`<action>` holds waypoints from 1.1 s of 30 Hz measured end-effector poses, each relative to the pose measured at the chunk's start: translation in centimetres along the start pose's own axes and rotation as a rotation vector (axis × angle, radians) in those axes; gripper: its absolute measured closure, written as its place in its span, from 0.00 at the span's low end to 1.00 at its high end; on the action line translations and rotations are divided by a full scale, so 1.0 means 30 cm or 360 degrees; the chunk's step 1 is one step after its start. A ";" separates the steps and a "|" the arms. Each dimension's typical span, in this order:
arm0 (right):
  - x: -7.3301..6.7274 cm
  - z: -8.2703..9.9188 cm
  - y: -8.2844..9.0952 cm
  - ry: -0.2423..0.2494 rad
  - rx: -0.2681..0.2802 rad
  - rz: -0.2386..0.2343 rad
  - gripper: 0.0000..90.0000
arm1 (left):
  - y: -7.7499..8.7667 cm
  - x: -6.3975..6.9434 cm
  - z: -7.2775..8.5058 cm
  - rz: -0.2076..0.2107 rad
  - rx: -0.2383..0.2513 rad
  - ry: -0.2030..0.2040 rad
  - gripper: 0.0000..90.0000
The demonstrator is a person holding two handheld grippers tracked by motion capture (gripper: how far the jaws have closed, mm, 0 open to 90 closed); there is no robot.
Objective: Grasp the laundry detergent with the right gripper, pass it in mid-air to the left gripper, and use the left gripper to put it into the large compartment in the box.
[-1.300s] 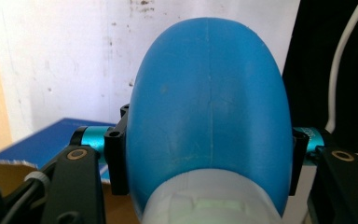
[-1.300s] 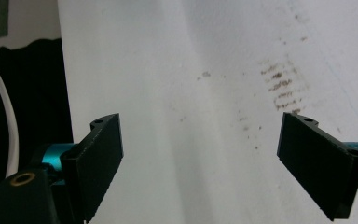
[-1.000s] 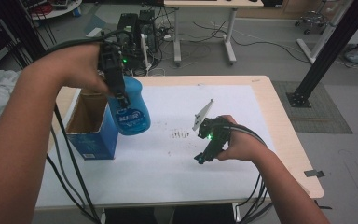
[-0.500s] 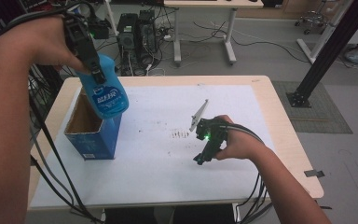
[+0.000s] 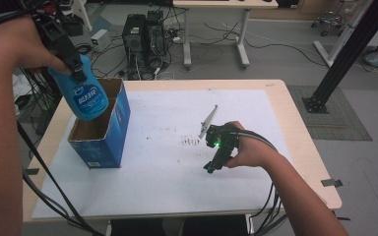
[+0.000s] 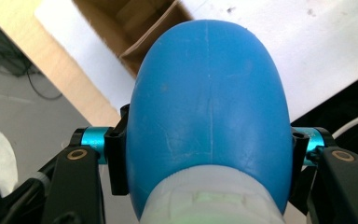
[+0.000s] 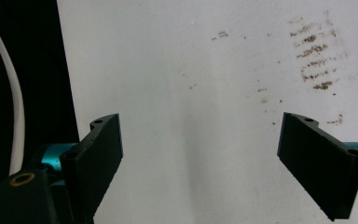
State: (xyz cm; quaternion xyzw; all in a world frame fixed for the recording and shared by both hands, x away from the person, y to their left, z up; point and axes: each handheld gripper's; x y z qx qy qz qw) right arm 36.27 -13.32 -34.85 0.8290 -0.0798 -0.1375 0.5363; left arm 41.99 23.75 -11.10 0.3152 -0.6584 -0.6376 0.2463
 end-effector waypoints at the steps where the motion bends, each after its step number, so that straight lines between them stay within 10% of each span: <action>1: 0.000 0.000 0.000 0.0000 0.0000 0.0000 0.15 | 0.000 0.000 0.000 0.0000 0.0000 0.0000 0.43; 8: 0.000 -0.003 -0.002 -0.0001 0.0000 0.0002 0.15 | -0.066 -0.024 0.013 0.0028 -0.0006 0.0046 0.43; 33: -0.011 0.014 -0.031 0.0000 0.0025 -0.0005 0.15 | -0.451 -0.022 0.000 0.0073 -0.0064 -0.0272 0.43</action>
Point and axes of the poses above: each handheld gripper's, and its own axes: y roughly backward along the jaws, z roughly out of its underside, x roughly to its right, and after that the axes turned 7 degrees about -y, right-handed
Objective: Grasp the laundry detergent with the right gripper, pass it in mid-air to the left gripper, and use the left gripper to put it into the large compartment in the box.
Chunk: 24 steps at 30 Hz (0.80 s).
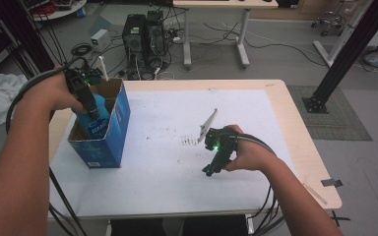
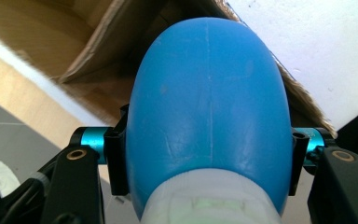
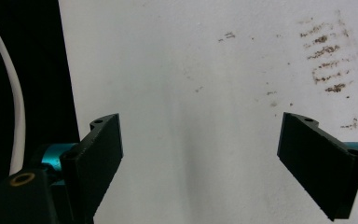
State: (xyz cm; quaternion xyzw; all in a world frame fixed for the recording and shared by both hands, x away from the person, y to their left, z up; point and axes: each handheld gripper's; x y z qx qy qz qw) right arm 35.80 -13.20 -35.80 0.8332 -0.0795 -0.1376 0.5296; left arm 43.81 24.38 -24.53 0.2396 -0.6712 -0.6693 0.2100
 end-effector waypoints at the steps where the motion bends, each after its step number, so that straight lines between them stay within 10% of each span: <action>1: 0.001 0.002 -0.003 -0.0004 -0.0005 -0.0005 0.15 | -0.027 0.000 0.000 -0.0003 -0.0019 -0.0023 0.43; 24: 0.001 0.001 -0.026 0.0005 -0.0022 -0.0019 0.15 | -0.182 0.005 0.013 0.0003 -0.0014 -0.0128 0.42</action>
Point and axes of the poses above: each handheld gripper's, and its own axes: y roughly backward along the jaws, z roughly out of its underside, x roughly to its right, and after that the axes turned 7 degrees about -y, right-handed
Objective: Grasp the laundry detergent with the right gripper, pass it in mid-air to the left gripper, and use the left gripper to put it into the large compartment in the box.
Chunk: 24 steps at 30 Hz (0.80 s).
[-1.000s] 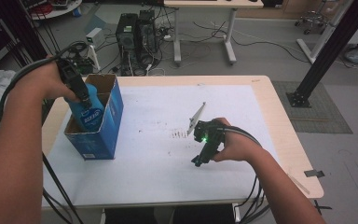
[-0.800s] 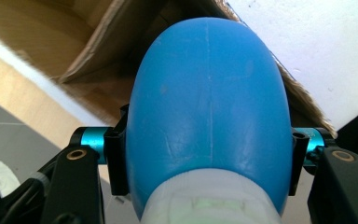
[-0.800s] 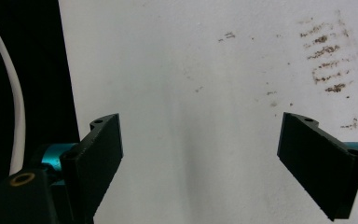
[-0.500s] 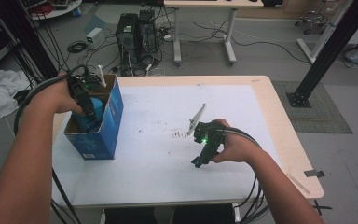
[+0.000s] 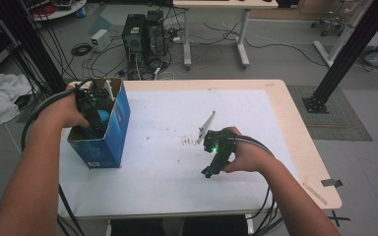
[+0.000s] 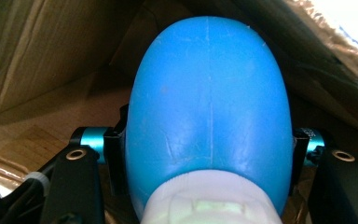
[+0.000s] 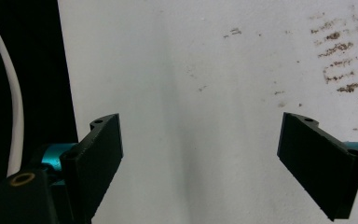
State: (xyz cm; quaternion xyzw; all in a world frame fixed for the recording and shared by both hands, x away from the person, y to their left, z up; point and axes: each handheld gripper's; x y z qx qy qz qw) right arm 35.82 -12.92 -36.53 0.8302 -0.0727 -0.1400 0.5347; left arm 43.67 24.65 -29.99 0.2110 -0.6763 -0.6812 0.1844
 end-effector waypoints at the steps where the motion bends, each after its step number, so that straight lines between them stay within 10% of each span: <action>1: 0.002 -0.001 -0.001 0.0011 0.0003 0.0000 0.15 | -0.001 0.000 0.001 -0.0001 0.0008 0.0013 0.42; 24: -0.006 0.001 0.006 -0.0005 0.0003 0.0019 0.15 | 0.050 0.009 0.023 -0.0034 0.0062 0.0033 0.34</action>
Point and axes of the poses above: each handheld gripper's, and its own axes: y roughly backward along the jaws, z roughly out of its underside, x roughly to its right, and after that the axes turned 7 degrees about -y, right-handed
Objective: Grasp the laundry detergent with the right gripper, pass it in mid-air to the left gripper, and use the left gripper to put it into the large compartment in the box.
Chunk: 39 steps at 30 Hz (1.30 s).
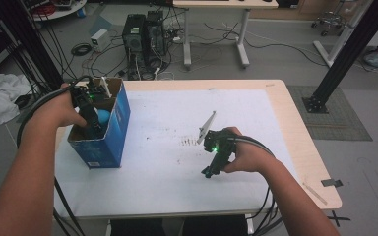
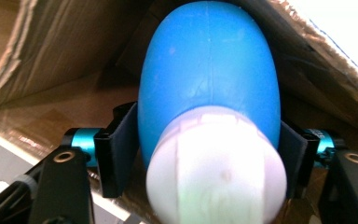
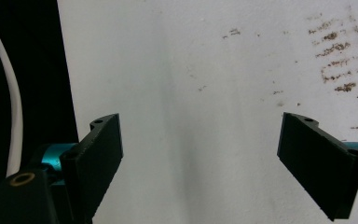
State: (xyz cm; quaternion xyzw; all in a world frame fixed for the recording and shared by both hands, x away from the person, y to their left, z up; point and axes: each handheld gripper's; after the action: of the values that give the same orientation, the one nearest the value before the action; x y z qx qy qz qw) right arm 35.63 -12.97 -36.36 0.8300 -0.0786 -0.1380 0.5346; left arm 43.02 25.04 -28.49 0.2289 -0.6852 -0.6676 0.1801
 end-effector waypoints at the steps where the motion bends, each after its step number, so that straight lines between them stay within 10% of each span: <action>1: -0.001 0.000 0.000 0.0003 -0.0005 0.0008 0.15 | 0.000 0.000 0.000 0.0000 0.0000 0.0000 0.33; 26: 0.000 0.007 0.053 0.0006 -0.0029 0.0068 0.15 | 0.214 0.058 0.006 -0.0091 0.0056 -0.0085 0.30; 39: 0.009 -0.006 0.110 0.0002 -0.0090 0.0117 0.15 | 0.330 0.179 -0.100 -0.0073 0.0107 -0.0368 0.25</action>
State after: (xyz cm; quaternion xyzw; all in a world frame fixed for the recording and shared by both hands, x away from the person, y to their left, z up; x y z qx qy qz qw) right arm 36.02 -14.27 -33.31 0.8112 -0.1045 -0.1199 0.5627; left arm 39.49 19.60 -18.80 0.1719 -0.7181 -0.6700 0.0769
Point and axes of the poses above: each handheld gripper's, and its own axes: y roughly backward along the jaws, z roughly out of its underside, x roughly to its right, and after that the axes turned 7 degrees about -y, right-handed
